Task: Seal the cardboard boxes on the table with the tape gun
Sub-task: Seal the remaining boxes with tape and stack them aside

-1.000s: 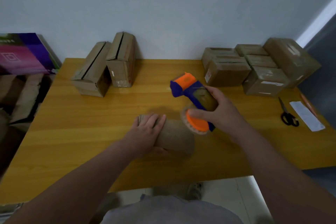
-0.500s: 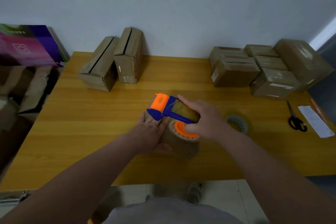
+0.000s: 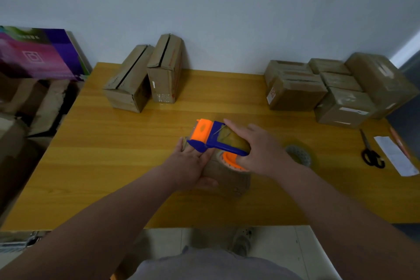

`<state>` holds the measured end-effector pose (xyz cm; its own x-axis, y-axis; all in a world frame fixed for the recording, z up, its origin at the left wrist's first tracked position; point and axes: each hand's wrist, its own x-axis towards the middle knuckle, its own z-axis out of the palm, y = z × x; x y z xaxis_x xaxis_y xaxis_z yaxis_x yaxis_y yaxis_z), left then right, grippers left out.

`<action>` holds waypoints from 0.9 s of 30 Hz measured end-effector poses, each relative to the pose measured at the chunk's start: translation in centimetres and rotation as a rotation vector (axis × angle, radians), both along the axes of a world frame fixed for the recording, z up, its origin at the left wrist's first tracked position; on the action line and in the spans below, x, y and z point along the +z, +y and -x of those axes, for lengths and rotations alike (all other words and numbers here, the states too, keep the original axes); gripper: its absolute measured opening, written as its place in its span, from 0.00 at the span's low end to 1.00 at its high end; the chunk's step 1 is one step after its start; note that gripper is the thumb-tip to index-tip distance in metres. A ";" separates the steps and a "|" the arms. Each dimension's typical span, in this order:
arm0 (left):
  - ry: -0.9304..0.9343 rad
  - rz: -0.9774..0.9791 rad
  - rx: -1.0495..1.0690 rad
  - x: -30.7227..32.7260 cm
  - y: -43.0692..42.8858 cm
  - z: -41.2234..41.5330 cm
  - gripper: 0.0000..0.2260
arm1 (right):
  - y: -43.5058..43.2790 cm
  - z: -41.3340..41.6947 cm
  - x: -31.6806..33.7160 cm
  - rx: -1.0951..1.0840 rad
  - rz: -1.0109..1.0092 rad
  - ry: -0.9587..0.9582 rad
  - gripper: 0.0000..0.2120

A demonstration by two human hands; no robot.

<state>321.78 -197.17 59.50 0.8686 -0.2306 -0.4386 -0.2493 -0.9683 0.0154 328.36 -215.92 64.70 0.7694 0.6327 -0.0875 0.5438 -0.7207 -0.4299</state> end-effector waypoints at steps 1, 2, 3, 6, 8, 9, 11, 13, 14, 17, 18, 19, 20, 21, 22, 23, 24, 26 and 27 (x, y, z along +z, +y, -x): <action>-0.014 0.025 0.015 0.0 0.0 0.2 0.40 | -0.1 0.0 0.0 -0.004 -0.006 -0.003 0.41; -0.029 0.064 0.040 0.0 0.1 0.5 0.40 | -0.3 0.0 -0.1 -0.009 -0.012 -0.002 0.41; -0.051 0.129 0.077 -0.2 0.3 0.7 0.39 | -0.5 0.0 -0.1 -0.016 -0.017 0.001 0.41; -0.248 0.480 0.297 -0.6 1.2 1.3 0.31 | -0.9 0.2 -0.3 -0.036 -0.023 -0.028 0.41; -0.461 0.602 0.490 -0.2 2.0 1.4 0.22 | -1.1 0.3 -0.6 -0.045 -0.046 -0.054 0.41; -0.507 0.657 0.620 0.3 2.3 1.3 0.17 | -1.2 0.4 -0.8 -0.049 -0.067 -0.060 0.41; -0.422 0.970 0.966 1.5 2.3 0.9 0.12 | -1.3 0.5 -1.0 -0.056 -0.104 -0.065 0.41; -0.126 1.402 1.293 2.7 2.0 0.5 0.12 | -1.4 0.5 -1.1 -0.063 -0.116 -0.074 0.41; 0.020 1.529 1.383 3.2 1.9 0.4 0.14 | -1.4 0.6 -1.1 -0.066 -0.115 -0.077 0.42; 0.295 1.612 1.430 3.8 1.7 0.1 0.20 | -1.5 0.5 -1.2 -0.068 -0.129 -0.069 0.42; 0.341 1.622 1.435 3.9 1.6 0.0 0.20 | -1.5 0.5 -1.3 -0.064 -0.135 -0.069 0.42; 0.375 1.636 1.445 3.9 1.5 -0.2 0.19 | -1.6 0.4 -1.4 -0.061 -0.140 -0.070 0.42; 0.401 1.655 1.455 3.9 1.4 -0.3 0.18 | -1.6 0.3 -1.4 -0.059 -0.142 -0.068 0.42; 0.415 1.674 1.463 4.0 1.2 -0.3 0.15 | -1.6 0.3 -1.4 -0.059 -0.143 -0.063 0.42; 0.413 1.687 1.472 3.9 1.1 -0.4 0.12 | -1.6 0.3 -1.4 -0.059 -0.142 -0.054 0.42; 0.395 1.695 1.480 3.8 1.0 -0.5 0.10 | -1.6 0.3 -1.4 -0.058 -0.141 -0.045 0.42; 0.362 1.697 1.484 3.5 1.1 -0.6 0.09 | -1.7 0.3 -1.4 -0.057 -0.138 -0.039 0.41; 0.265 1.680 1.468 3.1 1.3 -0.9 0.05 | -1.7 0.2 -1.3 -0.051 -0.124 -0.031 0.41; 0.200 1.654 1.454 3.0 1.4 -1.0 0.03 | -1.6 0.2 -1.2 -0.043 -0.116 -0.020 0.41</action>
<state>322.82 -195.77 62.52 0.7167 0.1938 -0.6699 0.5305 0.4720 0.7041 328.18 -217.55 63.47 0.7969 0.6041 -0.0004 0.5227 -0.6898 -0.5010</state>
